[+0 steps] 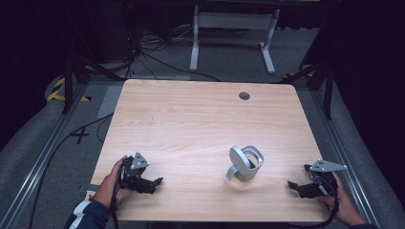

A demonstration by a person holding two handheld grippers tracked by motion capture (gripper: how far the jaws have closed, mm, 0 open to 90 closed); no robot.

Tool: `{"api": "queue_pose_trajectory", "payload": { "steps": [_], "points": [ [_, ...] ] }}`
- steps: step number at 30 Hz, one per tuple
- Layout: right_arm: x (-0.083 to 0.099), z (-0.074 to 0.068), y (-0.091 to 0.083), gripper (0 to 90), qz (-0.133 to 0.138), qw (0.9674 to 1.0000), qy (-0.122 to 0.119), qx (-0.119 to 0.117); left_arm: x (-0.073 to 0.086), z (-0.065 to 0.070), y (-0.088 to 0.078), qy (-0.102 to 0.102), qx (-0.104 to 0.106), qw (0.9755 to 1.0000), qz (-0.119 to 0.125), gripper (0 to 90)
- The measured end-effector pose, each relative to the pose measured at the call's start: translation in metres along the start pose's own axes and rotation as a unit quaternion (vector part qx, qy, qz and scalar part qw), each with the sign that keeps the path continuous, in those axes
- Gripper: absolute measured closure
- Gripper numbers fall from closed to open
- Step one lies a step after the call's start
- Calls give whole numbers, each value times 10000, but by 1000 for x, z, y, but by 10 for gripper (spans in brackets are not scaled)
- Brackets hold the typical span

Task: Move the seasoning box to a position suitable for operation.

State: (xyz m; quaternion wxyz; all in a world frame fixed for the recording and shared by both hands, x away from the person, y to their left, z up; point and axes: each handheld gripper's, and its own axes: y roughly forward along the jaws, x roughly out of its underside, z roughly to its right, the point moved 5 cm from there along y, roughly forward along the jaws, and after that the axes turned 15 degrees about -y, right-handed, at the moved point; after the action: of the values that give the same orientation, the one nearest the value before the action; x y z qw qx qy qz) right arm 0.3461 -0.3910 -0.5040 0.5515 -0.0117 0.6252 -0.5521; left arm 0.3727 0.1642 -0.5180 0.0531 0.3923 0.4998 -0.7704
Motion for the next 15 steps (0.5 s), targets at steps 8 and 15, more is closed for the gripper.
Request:
{"api": "queue_pose_trajectory", "payload": {
  "steps": [8, 15],
  "points": [
    [-1, -1, 1, 0, 12, 10000, 48, 32, -3, 2, 3, -36, -28, 10000, 27, 0],
    [-1, -3, -1, 59, 86, 9999, -58, -15, -3, 7, 5, 5, 4, 10000, 45, 4]
  ]
}}
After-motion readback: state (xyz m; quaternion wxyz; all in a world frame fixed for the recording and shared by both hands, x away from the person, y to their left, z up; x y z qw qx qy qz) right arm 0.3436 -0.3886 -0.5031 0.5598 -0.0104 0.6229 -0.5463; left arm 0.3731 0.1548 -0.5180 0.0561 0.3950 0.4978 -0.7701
